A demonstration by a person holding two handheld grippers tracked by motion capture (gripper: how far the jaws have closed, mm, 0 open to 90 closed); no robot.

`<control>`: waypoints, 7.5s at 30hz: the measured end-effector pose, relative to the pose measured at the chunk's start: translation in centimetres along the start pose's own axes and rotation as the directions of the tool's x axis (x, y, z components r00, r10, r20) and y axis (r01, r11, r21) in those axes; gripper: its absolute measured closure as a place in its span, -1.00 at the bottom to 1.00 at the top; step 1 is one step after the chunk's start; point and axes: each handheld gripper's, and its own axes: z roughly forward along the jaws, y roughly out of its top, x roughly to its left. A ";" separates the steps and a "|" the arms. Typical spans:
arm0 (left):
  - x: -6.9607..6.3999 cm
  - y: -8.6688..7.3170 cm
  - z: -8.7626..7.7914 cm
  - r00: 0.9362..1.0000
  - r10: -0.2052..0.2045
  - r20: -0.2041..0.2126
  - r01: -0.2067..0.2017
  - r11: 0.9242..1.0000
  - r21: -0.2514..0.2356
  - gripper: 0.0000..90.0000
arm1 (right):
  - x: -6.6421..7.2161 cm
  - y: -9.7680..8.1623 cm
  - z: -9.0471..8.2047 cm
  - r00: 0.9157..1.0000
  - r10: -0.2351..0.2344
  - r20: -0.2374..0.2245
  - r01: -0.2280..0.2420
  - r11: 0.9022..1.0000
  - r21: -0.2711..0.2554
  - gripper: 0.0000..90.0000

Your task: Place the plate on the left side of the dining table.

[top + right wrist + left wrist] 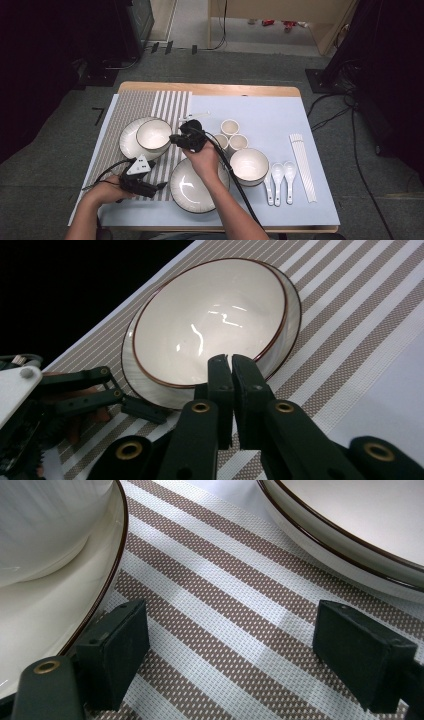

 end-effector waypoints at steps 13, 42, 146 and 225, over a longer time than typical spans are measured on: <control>0.0 0.0 0.0 1.000 0.001 -0.001 -0.001 1.000 0.000 -0.66 | 0.8 -0.5 0.9 0.999 -0.020 -0.025 0.020 1.000 0.021 1.00; 0.0 0.0 0.0 1.000 0.001 -0.001 -0.001 1.000 0.001 -0.66 | 1.3 0.5 2.4 0.999 -0.041 0.010 0.041 0.999 0.009 0.97; 0.0 0.0 0.0 1.000 0.000 -0.001 0.000 1.000 -0.001 -0.66 | 1.6 1.7 -1.3 0.993 -0.100 0.060 0.099 0.995 0.021 0.34; 0.0 0.0 0.0 1.000 0.001 -0.002 -0.001 1.000 -0.001 -0.66 | -1.8 -0.8 -10.0 0.987 -0.138 0.086 0.137 0.990 0.009 0.02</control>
